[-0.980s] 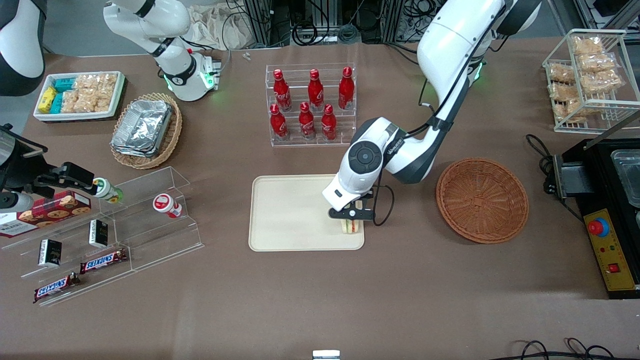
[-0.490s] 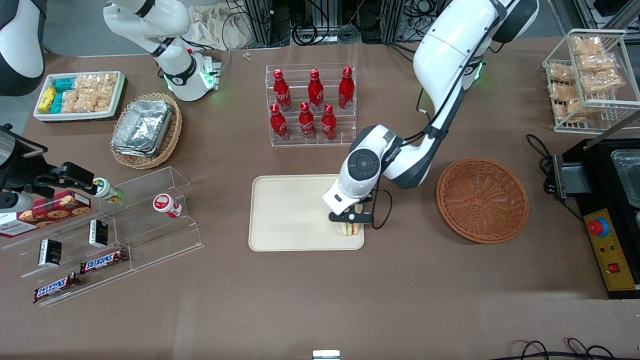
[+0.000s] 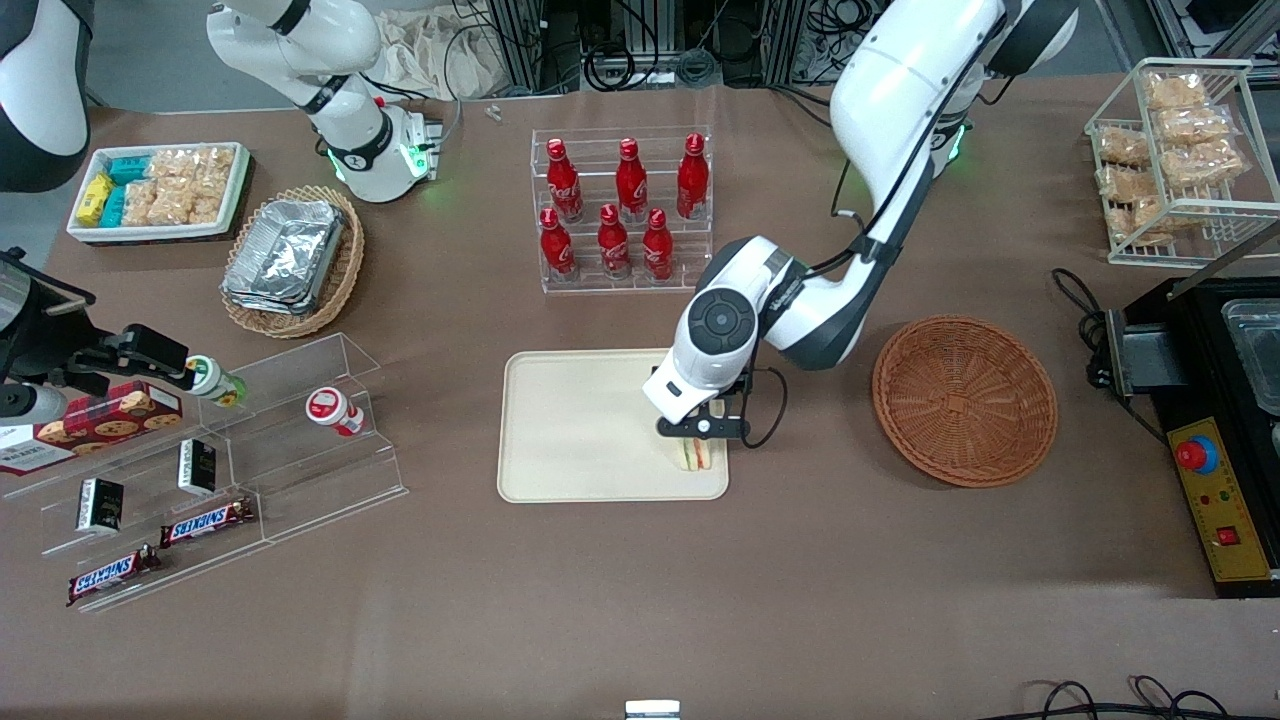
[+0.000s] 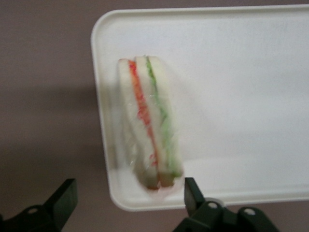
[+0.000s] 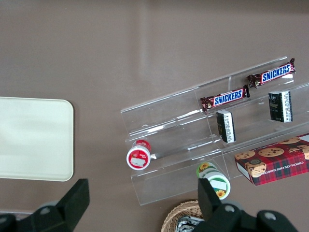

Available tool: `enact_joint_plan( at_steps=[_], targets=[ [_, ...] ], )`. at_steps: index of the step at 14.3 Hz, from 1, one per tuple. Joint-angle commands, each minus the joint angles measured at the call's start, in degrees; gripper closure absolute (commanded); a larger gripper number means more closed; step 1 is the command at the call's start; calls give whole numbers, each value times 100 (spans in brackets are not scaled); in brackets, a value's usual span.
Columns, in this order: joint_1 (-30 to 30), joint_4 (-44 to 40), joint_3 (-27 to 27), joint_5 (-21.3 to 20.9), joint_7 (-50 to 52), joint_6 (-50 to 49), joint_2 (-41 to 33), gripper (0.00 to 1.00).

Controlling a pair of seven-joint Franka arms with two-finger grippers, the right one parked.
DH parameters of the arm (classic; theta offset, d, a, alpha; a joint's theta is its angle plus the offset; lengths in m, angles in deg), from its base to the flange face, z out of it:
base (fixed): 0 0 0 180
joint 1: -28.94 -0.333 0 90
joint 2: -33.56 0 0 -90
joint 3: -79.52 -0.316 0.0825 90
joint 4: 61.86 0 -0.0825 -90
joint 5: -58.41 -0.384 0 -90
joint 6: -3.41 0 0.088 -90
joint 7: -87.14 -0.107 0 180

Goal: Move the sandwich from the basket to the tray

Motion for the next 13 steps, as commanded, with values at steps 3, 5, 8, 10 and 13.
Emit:
enact_joint_plan(
  at_steps=[3,5,8,10,13],
  targets=[
    [-566,241,-74,26,-71,-1440,-1255,0],
    [-926,451,-74,-18,-280,-1749,-1738,0],
    [-1646,610,-74,-9,-1570,-2240,-2258,0],
    [-2121,610,-74,-18,-2134,-2601,-2513,0],
    [-2798,610,-82,-70,-3012,-2892,-2856,0]
  ],
)
